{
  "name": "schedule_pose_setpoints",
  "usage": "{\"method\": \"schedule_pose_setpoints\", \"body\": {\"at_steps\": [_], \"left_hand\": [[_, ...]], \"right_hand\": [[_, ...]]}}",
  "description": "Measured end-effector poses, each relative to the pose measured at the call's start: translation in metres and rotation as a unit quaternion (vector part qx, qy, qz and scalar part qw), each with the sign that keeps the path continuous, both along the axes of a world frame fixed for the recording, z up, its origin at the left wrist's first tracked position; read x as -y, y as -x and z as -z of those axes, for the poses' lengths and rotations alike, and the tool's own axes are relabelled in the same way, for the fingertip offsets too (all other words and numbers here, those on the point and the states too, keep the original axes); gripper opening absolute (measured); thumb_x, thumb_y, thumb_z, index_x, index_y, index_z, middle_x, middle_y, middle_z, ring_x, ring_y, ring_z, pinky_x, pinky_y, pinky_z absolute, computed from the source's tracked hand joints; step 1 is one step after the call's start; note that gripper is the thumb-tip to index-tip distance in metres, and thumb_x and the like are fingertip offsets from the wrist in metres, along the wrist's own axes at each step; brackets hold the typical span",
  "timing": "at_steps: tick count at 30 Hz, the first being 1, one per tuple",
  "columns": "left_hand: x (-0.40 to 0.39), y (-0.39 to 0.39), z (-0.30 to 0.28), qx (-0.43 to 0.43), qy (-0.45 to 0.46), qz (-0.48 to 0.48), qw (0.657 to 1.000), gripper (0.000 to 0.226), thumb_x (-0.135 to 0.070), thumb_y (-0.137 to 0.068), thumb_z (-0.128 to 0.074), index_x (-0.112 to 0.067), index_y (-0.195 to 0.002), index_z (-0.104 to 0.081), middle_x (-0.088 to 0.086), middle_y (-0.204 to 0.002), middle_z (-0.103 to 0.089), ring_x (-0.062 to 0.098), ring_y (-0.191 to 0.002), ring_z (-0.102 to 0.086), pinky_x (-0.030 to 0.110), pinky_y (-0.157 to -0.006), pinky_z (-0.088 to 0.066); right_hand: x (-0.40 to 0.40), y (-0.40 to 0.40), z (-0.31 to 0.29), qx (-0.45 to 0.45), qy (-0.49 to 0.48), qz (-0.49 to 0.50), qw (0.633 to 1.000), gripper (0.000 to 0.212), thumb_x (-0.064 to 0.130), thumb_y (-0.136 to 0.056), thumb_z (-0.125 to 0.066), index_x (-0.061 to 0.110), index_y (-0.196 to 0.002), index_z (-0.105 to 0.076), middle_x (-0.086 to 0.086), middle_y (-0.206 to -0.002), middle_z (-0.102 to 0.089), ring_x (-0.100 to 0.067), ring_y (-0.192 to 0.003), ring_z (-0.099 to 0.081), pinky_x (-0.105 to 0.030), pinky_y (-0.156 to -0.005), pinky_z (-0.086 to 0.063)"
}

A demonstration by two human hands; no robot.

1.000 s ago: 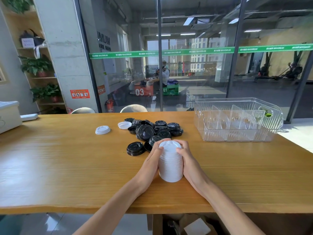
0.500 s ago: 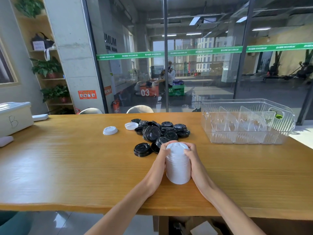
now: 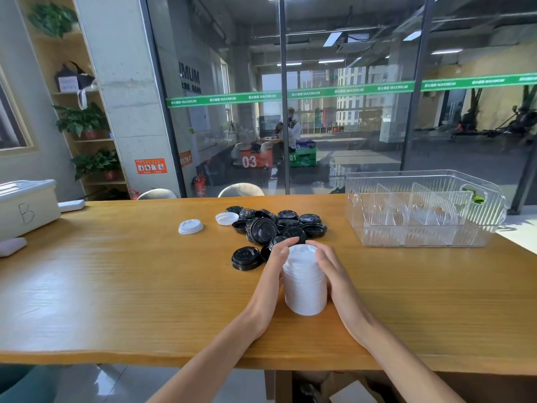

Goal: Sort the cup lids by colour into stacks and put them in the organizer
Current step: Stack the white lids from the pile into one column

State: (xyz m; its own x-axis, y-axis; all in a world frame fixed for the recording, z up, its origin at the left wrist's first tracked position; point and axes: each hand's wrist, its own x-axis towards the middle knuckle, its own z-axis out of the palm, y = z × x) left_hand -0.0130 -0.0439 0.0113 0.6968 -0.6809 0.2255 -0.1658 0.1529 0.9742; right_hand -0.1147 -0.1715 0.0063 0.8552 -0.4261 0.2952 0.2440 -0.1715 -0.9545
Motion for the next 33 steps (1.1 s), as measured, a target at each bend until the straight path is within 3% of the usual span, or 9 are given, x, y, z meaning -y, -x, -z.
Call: {"method": "schedule_pose_setpoints", "body": {"at_steps": [3, 5, 8, 13, 17, 21, 25, 29, 33], "left_hand": [[-0.002, -0.011, -0.005, 0.004, 0.018, -0.012, 1.0, 0.027, -0.024, -0.118, -0.037, -0.024, -0.13, -0.062, 0.01, -0.156, -0.056, 0.027, -0.146, -0.052, 0.048, -0.124, -0.039], [-0.006, -0.009, -0.009, 0.01, 0.005, -0.032, 0.999, 0.028, -0.034, -0.116, -0.04, -0.025, -0.13, -0.064, 0.004, -0.143, -0.067, 0.024, -0.14, -0.059, 0.046, -0.12, -0.044], [-0.022, -0.015, -0.017, 0.035, 0.025, -0.079, 0.996, 0.048, -0.056, -0.105, -0.043, -0.029, -0.139, -0.063, -0.008, -0.134, -0.074, 0.011, -0.129, -0.067, 0.038, -0.112, -0.049], [-0.045, -0.089, -0.036, 0.09, 0.043, -0.186, 0.977, 0.035, -0.049, -0.111, -0.052, -0.022, -0.127, -0.066, -0.006, -0.119, -0.078, 0.012, -0.113, -0.074, 0.039, -0.1, -0.056], [-0.058, -0.142, -0.029, 0.104, 0.006, -0.236, 0.966, 0.029, -0.046, -0.111, -0.054, -0.023, -0.121, -0.067, -0.005, -0.113, -0.078, 0.009, -0.105, -0.074, 0.038, -0.096, -0.057], [-0.071, -0.18, -0.017, 0.151, -0.072, -0.296, 0.94, 0.026, -0.051, -0.105, -0.057, -0.029, -0.113, -0.067, -0.009, -0.109, -0.073, 0.015, -0.109, -0.071, 0.039, -0.09, -0.057], [-0.086, -0.213, -0.007, 0.225, -0.188, -0.369, 0.882, 0.023, -0.047, -0.104, -0.062, -0.027, -0.115, -0.065, -0.009, -0.118, -0.067, 0.015, -0.11, -0.066, 0.044, -0.091, -0.056], [-0.096, -0.237, 0.0, 0.239, -0.308, -0.422, 0.818, 0.049, -0.049, -0.098, -0.071, -0.02, -0.136, -0.059, 0.005, -0.134, -0.056, 0.028, -0.125, -0.056, 0.045, -0.1, -0.05], [-0.094, -0.252, 0.001, 0.213, -0.381, -0.416, 0.798, 0.079, -0.05, -0.093, -0.077, -0.011, -0.153, -0.044, 0.014, -0.148, -0.048, 0.034, -0.138, -0.048, 0.045, -0.113, -0.043]], "right_hand": [[0.003, 0.001, -0.002, 0.003, -0.002, 0.008, 1.0, 0.061, 0.084, -0.091, -0.042, 0.051, -0.14, -0.058, 0.023, -0.149, -0.057, -0.005, -0.146, -0.046, -0.059, -0.124, -0.034], [0.009, -0.001, -0.007, 0.009, -0.01, 0.015, 1.0, 0.06, 0.084, -0.09, -0.042, 0.051, -0.137, -0.06, 0.02, -0.145, -0.062, -0.007, -0.143, -0.05, -0.06, -0.122, -0.038], [0.022, 0.0, -0.017, 0.007, 0.005, -0.015, 1.0, 0.063, 0.087, -0.088, -0.049, 0.051, -0.139, -0.059, 0.014, -0.136, -0.069, -0.007, -0.134, -0.059, -0.054, -0.118, -0.043], [0.031, 0.002, -0.021, -0.036, 0.094, -0.082, 0.992, 0.088, 0.074, -0.071, -0.087, 0.055, -0.147, -0.046, 0.02, -0.142, -0.063, -0.005, -0.138, -0.056, -0.038, -0.112, -0.046], [0.027, -0.004, -0.021, -0.041, 0.118, -0.082, 0.989, 0.087, 0.057, -0.069, -0.095, 0.05, -0.144, -0.052, 0.017, -0.135, -0.067, -0.007, -0.124, -0.066, -0.026, -0.097, -0.052], [0.022, -0.01, -0.019, -0.031, 0.116, -0.067, 0.991, 0.083, 0.055, -0.068, -0.095, 0.045, -0.141, -0.056, 0.014, -0.127, -0.071, -0.009, -0.116, -0.069, -0.02, -0.089, -0.053], [0.02, -0.014, -0.015, -0.028, 0.104, -0.06, 0.992, 0.081, 0.056, -0.067, -0.095, 0.043, -0.138, -0.058, 0.011, -0.125, -0.072, -0.01, -0.113, -0.07, -0.019, -0.086, -0.054], [0.019, -0.018, -0.011, -0.023, 0.095, -0.062, 0.993, 0.083, 0.055, -0.066, -0.098, 0.044, -0.138, -0.058, 0.011, -0.123, -0.073, -0.009, -0.111, -0.071, -0.016, -0.087, -0.054], [0.02, -0.024, -0.007, -0.016, 0.088, -0.066, 0.994, 0.082, 0.05, -0.064, -0.099, 0.042, -0.136, -0.059, 0.01, -0.123, -0.073, -0.011, -0.111, -0.071, -0.017, -0.087, -0.054]]}}
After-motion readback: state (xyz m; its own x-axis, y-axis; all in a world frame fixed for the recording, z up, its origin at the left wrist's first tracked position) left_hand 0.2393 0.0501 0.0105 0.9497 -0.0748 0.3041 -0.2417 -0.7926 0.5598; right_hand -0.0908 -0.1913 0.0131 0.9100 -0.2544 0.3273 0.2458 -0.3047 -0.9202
